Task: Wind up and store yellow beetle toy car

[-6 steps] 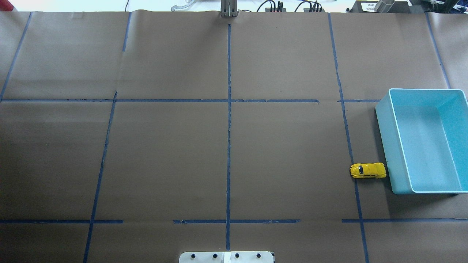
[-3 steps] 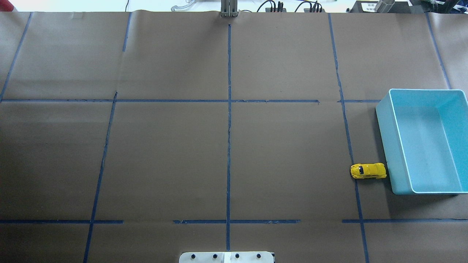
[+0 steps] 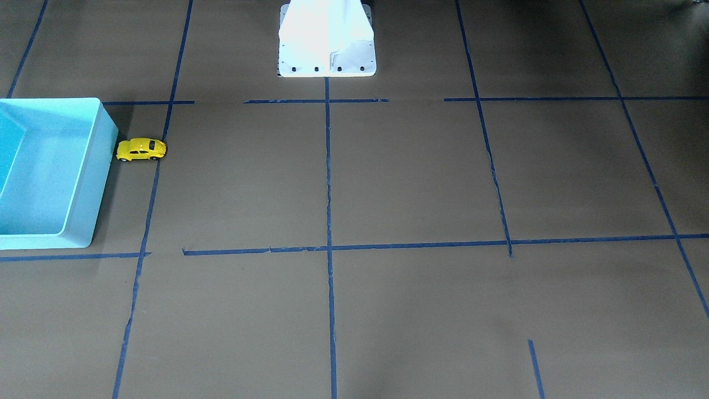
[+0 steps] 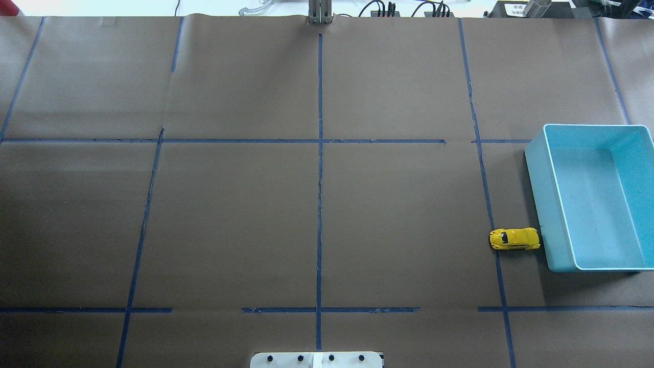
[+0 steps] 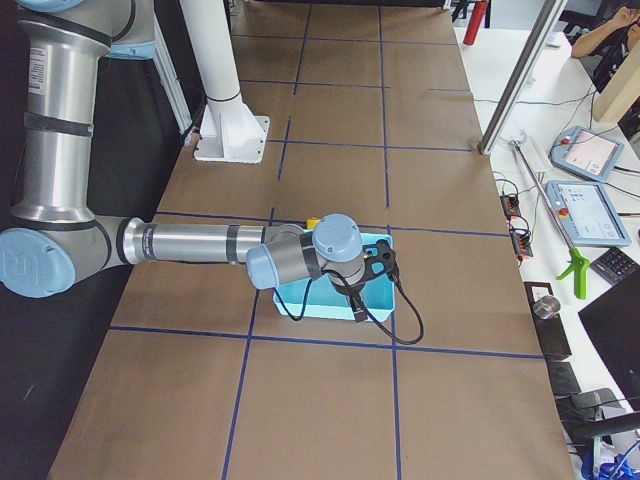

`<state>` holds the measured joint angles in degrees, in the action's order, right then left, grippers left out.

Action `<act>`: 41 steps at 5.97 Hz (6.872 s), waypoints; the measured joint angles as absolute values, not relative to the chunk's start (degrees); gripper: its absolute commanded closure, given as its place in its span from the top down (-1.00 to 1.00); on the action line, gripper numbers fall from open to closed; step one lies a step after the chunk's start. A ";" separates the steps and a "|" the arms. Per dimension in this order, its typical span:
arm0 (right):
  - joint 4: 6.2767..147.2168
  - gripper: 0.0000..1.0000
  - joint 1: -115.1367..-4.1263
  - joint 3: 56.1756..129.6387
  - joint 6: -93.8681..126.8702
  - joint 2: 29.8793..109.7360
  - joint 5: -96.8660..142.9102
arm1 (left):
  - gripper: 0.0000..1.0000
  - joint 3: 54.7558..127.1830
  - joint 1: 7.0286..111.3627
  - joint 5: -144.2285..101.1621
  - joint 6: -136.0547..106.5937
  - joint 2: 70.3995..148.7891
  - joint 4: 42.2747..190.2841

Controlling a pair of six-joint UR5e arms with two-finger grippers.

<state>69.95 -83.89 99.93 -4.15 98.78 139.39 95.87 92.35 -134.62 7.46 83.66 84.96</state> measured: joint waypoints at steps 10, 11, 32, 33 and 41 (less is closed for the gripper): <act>67.30 1.00 -34.97 116.92 -24.29 96.87 111.53 | 1.00 95.91 92.11 -134.41 12.66 83.59 84.91; 67.48 1.00 -34.01 116.95 -26.92 97.62 107.63 | 1.00 95.92 92.11 -134.36 12.66 83.58 84.90; 80.27 -1.00 -57.70 112.69 -52.23 98.64 114.29 | 1.00 95.68 92.02 -134.36 12.33 84.09 84.81; 75.85 -1.00 -58.24 108.35 -51.32 98.96 115.41 | 1.00 95.69 92.02 -134.36 12.28 84.11 84.81; 73.65 0.99 -52.57 101.09 -49.17 94.66 116.05 | 1.00 95.20 92.02 -134.30 12.62 84.11 85.23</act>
<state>73.65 -52.57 101.09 -49.17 94.66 116.05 95.20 92.02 -134.30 12.62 84.11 85.23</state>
